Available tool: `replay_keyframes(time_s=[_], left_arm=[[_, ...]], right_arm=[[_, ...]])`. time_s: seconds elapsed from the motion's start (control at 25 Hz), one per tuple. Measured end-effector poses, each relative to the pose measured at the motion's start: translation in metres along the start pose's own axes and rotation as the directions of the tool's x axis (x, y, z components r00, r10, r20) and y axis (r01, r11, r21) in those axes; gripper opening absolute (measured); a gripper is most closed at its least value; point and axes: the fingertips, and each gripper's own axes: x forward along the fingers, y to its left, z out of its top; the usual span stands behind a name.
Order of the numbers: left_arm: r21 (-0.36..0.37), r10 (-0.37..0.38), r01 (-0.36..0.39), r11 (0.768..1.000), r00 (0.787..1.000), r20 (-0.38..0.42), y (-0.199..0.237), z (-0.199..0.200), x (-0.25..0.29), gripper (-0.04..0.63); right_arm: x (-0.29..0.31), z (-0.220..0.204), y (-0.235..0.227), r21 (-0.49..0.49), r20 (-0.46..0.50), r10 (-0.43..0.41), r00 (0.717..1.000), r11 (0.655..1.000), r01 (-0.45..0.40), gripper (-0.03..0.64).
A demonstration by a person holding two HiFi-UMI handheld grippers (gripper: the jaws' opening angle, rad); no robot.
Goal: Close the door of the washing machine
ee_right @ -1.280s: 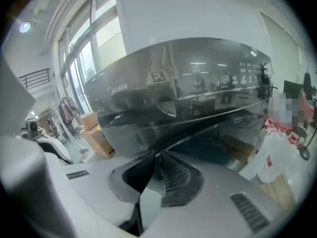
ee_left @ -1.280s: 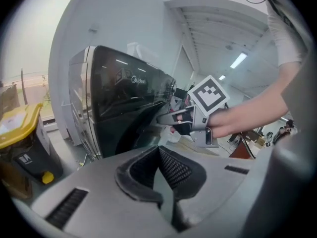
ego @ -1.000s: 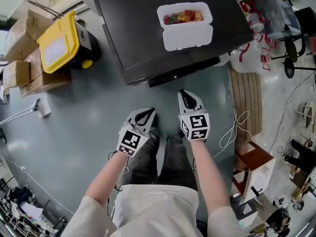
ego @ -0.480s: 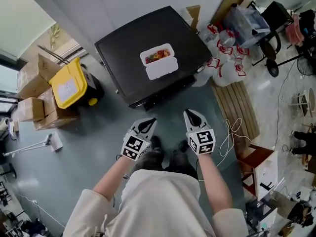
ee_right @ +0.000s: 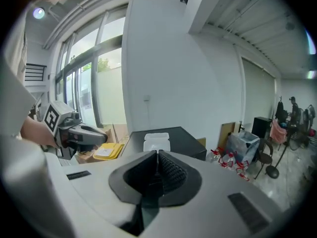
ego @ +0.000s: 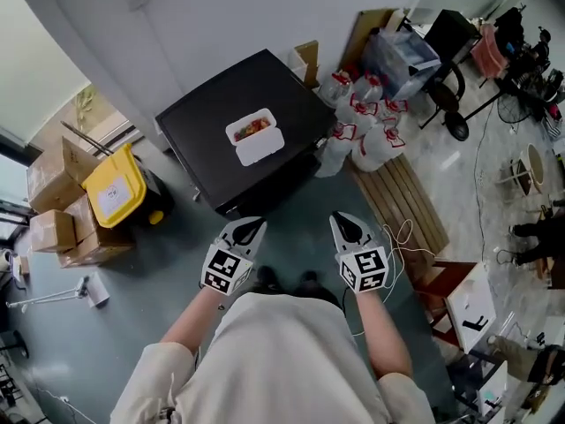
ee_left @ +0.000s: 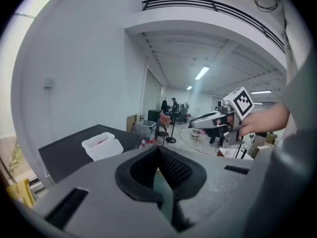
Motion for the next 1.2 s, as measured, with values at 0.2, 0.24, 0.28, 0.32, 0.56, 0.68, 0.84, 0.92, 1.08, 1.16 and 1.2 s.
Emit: replay_keyframes(time_s=[0.2, 0.24, 0.28, 0.32, 0.56, 0.68, 0.84, 0.92, 1.08, 1.16, 1.2], left_arm=[[0.011, 0.028, -0.028, 1.000, 0.999, 0.027, -0.018, 0.034, -0.022, 0.008], [0.004, 0.038, -0.038, 0.999, 0.999, 0.037, -0.019, 0.039, -0.026, 0.008], [-0.005, 0.049, -0.049, 0.999, 0.998, 0.046, -0.021, 0.045, -0.030, 0.008], [-0.013, 0.061, -0.060, 0.998, 0.997, 0.056, -0.022, 0.050, -0.033, 0.008], [-0.049, 0.129, -0.125, 0.991, 0.988, 0.084, -0.025, 0.064, -0.045, 0.008], [-0.059, 0.159, -0.154, 0.986, 0.983, 0.096, -0.024, 0.068, -0.051, 0.008], [-0.053, 0.188, -0.183, 0.982, 0.976, 0.114, -0.026, 0.075, -0.057, 0.008], [-0.051, 0.196, -0.191, 0.980, 0.973, 0.121, -0.025, 0.077, -0.059, 0.008], [-0.060, 0.212, -0.206, 0.977, 0.970, 0.120, -0.027, 0.074, -0.062, 0.008], [-0.066, 0.219, -0.212, 0.975, 0.968, 0.121, -0.029, 0.071, -0.063, 0.008], [-0.066, 0.221, -0.215, 0.974, 0.967, 0.123, -0.030, 0.071, -0.063, 0.008]], right_arm=[[-0.048, 0.025, -0.021, -0.007, 0.037, -0.015, 0.999, 1.000, 0.015, 0.037], [-0.055, 0.030, -0.024, -0.001, 0.044, -0.013, 0.999, 1.000, 0.013, 0.037], [-0.062, 0.035, -0.028, 0.004, 0.051, -0.011, 0.999, 1.000, 0.011, 0.037], [-0.067, 0.040, -0.031, 0.007, 0.059, -0.009, 0.998, 1.000, 0.009, 0.037], [-0.089, 0.056, -0.048, 0.006, 0.091, -0.001, 0.996, 1.000, 0.001, 0.037], [-0.096, 0.062, -0.051, -0.003, 0.103, 0.000, 0.995, 1.000, 0.001, 0.037], [-0.101, 0.064, -0.052, -0.014, 0.124, -0.001, 0.992, 1.000, 0.003, 0.035], [-0.101, 0.067, -0.051, -0.023, 0.142, -0.007, 0.990, 1.000, 0.010, 0.032], [-0.105, 0.068, -0.049, -0.022, 0.159, -0.007, 0.987, 1.000, 0.010, 0.032], [-0.107, 0.067, -0.050, -0.017, 0.162, -0.001, 0.987, 1.000, 0.004, 0.032], [-0.108, 0.067, -0.050, -0.017, 0.163, 0.001, 0.987, 1.000, 0.002, 0.032]])
